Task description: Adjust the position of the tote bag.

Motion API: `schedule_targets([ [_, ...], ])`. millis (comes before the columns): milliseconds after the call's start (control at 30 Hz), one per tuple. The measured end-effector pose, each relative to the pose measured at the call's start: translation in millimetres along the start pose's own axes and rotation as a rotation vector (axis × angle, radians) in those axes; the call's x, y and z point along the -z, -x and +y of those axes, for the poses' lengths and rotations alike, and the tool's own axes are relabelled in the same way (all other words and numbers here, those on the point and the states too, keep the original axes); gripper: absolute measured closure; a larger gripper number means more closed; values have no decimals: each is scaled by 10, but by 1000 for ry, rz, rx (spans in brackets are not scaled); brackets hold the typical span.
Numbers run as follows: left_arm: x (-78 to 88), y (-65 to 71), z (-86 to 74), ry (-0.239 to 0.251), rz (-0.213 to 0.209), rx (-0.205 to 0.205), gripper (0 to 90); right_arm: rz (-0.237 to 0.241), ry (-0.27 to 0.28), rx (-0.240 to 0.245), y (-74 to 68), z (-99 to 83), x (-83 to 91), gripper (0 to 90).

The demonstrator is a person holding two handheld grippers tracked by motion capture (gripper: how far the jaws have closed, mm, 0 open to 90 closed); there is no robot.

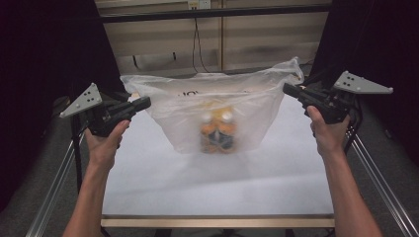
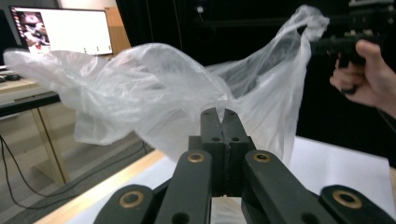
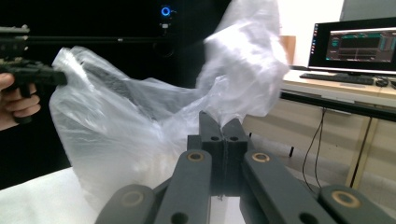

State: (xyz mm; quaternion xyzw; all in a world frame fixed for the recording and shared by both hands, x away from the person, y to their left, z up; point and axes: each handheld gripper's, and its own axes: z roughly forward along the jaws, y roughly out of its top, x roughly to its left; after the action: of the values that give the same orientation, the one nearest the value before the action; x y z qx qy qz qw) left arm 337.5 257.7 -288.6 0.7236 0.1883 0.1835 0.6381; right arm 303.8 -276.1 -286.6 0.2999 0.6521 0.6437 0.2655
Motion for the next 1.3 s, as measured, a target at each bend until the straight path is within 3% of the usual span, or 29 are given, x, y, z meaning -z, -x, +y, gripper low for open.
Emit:
schedule_targets([
  [267,68,207,-190,-62,-50,-11,900,4,-41,37,-108,-107,232,900],
  [367,59,264,-304,-95,-67,-21,900,10,-84,51,-155,-191,322,900],
  [433,32,253,-311,-88,-62,0,900,4,-93,57,-164,-211,341,900],
  [533,3,190,-296,-82,-51,1,900,1,-71,45,-145,-209,316,900],
  [567,-59,120,-299,-75,-37,27,900,-3,-68,40,-126,-206,292,900],
  [600,-59,120,-299,-75,-37,27,900,-3,-68,40,-126,-206,292,900],
  [667,-103,54,-332,-92,-18,22,900,-4,-62,30,-74,-208,229,900],
  [733,-191,-39,-438,-117,1,55,900,-19,-84,27,-25,-260,133,900],
  [867,-247,-112,-528,-119,-28,75,900,-24,-101,-2,51,-344,61,900],
  [1167,-241,-153,-649,-153,-34,100,900,-12,-142,-30,70,-483,0,900],
  [1300,-231,-171,-684,-178,-32,90,900,-3,-170,-29,66,-533,-15,900],
])
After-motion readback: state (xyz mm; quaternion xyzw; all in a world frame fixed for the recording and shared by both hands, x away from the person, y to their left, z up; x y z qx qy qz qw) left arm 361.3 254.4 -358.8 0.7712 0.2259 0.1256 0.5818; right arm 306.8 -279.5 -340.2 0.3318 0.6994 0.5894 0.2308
